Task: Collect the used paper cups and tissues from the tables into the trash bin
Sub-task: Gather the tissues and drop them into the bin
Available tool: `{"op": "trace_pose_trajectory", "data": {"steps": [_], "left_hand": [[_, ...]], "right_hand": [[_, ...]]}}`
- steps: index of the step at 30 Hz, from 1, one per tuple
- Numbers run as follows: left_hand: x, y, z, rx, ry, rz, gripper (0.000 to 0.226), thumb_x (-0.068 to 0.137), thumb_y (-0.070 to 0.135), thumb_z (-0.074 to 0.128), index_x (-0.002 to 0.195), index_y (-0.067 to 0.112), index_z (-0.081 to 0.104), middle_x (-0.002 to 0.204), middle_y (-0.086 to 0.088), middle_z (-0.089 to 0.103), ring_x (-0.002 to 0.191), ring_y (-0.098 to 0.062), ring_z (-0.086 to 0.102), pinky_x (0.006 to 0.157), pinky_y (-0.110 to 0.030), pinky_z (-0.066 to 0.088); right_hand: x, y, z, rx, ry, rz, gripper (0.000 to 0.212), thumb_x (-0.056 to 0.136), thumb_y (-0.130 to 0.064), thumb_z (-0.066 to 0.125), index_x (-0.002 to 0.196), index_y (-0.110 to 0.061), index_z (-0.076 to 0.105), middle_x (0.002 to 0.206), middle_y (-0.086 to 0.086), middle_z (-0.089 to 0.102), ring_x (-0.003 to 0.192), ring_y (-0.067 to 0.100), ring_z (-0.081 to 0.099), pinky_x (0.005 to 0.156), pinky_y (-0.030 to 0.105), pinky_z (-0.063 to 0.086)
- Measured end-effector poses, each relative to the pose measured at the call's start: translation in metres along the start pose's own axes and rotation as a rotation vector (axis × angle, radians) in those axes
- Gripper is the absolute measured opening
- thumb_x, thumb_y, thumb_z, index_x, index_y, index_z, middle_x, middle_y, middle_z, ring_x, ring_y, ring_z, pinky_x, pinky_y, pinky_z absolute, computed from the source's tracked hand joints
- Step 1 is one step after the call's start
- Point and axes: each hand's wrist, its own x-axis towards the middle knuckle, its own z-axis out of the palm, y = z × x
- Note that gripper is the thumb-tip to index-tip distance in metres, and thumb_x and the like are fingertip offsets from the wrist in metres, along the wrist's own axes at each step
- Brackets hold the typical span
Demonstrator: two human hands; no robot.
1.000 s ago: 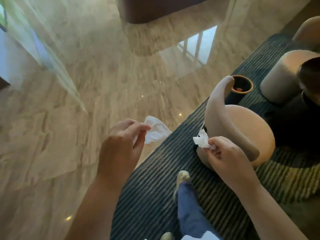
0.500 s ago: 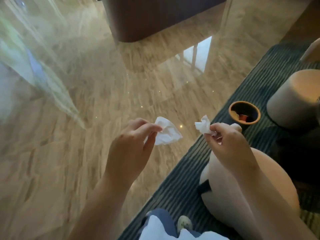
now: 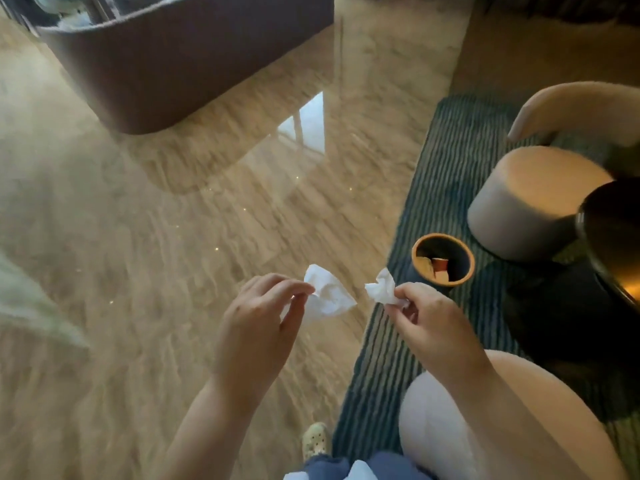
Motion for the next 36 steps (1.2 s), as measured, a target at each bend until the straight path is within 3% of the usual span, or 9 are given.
{"op": "trace_pose_trajectory", "data": {"steps": [3,8,13,19,23,29,32,36], "left_hand": [[0.062,-0.017,0.037,-0.007,-0.08,0.053,0.012,0.087,0.023,0.058,0.087,0.024,0.07,0.082,0.013,0.063,0.076,-0.01,0.058,0.07,-0.025,0.045],[0.154,-0.006,0.099,-0.053,-0.178,0.125,0.01,0.086,0.015,0.066,0.087,0.024,0.07,0.081,0.013,0.063,0.076,-0.008,0.058,0.067,-0.02,0.044],[0.23,0.014,0.185,-0.105,-0.3,0.16,0.014,0.087,0.026,0.054,0.088,0.027,0.068,0.082,0.013,0.063,0.072,-0.01,0.061,0.061,-0.03,0.05],[0.321,0.037,0.296,-0.109,-0.442,0.152,0.011,0.086,0.014,0.063,0.088,0.023,0.068,0.084,0.014,0.064,0.068,-0.004,0.057,0.062,-0.017,0.044],[0.369,0.05,0.377,-0.136,-0.55,0.192,0.011,0.085,0.009,0.06,0.086,0.02,0.063,0.086,0.011,0.062,0.069,-0.006,0.055,0.062,-0.016,0.041],[0.397,0.046,0.485,-0.176,-0.721,0.284,0.016,0.088,0.006,0.058,0.096,0.016,0.068,0.102,0.003,0.064,0.083,-0.014,0.059,0.07,-0.027,0.05],[0.399,0.034,0.52,-0.206,-0.787,0.347,0.019,0.09,0.006,0.056,0.103,0.013,0.068,0.106,0.0,0.063,0.087,-0.015,0.06,0.072,-0.028,0.051],[0.408,0.013,0.563,-0.222,-0.869,0.364,0.021,0.091,0.006,0.056,0.107,0.013,0.067,0.107,0.0,0.063,0.088,-0.017,0.061,0.073,-0.026,0.051]], "right_hand": [[0.037,0.019,-0.005,0.026,0.06,0.111,0.004,0.087,-0.02,0.064,0.084,-0.017,0.063,0.075,-0.007,0.056,0.067,0.004,0.052,0.059,0.014,0.038],[0.083,0.082,-0.043,-0.027,0.172,0.341,0.005,0.086,-0.021,0.065,0.083,-0.016,0.064,0.074,-0.006,0.058,0.067,0.008,0.055,0.06,0.026,0.044],[0.135,0.174,-0.062,-0.035,0.155,0.562,0.002,0.087,-0.019,0.064,0.088,-0.017,0.064,0.078,-0.009,0.059,0.074,0.007,0.056,0.065,0.029,0.047],[0.227,0.283,-0.072,-0.051,0.168,0.665,0.008,0.088,-0.02,0.063,0.094,-0.015,0.064,0.086,-0.007,0.058,0.076,0.008,0.052,0.062,0.02,0.038],[0.279,0.338,-0.09,-0.068,0.242,0.684,0.007,0.086,-0.018,0.064,0.091,-0.014,0.064,0.085,-0.004,0.06,0.077,0.012,0.055,0.064,0.021,0.038],[0.293,0.387,-0.075,-0.014,0.24,0.79,0.005,0.088,-0.02,0.062,0.092,-0.018,0.063,0.085,-0.007,0.059,0.077,0.008,0.055,0.065,0.023,0.045],[0.283,0.398,-0.056,0.018,0.207,0.88,0.003,0.088,-0.022,0.061,0.086,-0.019,0.06,0.08,-0.007,0.058,0.072,0.006,0.053,0.059,0.017,0.036],[0.278,0.419,-0.022,0.032,0.233,1.049,0.008,0.086,-0.021,0.064,0.093,-0.019,0.061,0.081,-0.008,0.059,0.073,0.011,0.053,0.06,0.022,0.034]]}}
